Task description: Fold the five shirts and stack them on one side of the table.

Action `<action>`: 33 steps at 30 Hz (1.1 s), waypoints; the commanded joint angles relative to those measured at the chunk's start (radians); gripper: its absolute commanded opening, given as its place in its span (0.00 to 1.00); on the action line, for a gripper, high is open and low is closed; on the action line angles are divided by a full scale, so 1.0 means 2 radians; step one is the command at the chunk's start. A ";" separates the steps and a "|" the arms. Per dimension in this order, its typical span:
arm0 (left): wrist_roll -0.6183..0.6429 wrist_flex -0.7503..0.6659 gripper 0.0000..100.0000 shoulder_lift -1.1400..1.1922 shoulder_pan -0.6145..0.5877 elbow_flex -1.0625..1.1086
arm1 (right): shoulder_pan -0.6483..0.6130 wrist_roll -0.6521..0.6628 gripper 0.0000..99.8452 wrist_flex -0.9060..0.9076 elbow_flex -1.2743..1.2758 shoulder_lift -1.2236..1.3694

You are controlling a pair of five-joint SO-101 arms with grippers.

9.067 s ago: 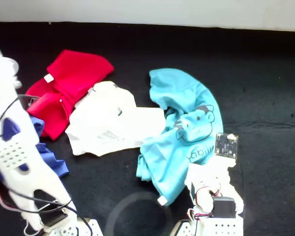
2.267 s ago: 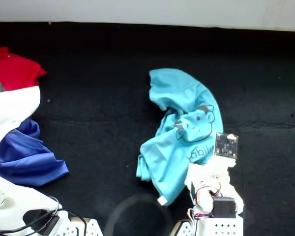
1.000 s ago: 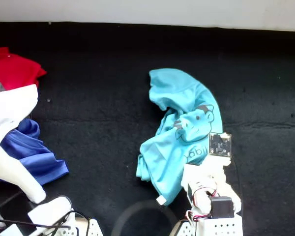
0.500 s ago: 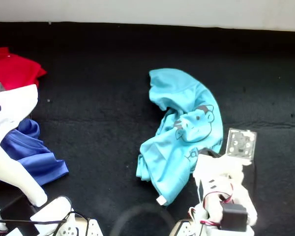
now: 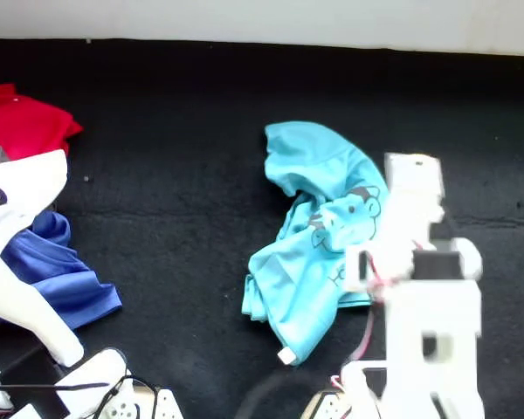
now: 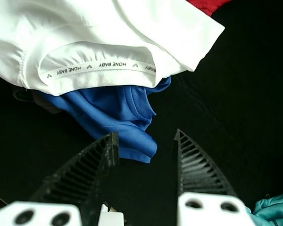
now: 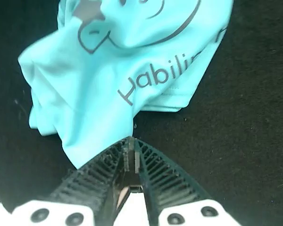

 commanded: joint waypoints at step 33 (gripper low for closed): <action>0.001 0.004 0.19 -0.018 -0.072 -0.003 | -0.356 0.080 0.28 -0.242 0.254 0.055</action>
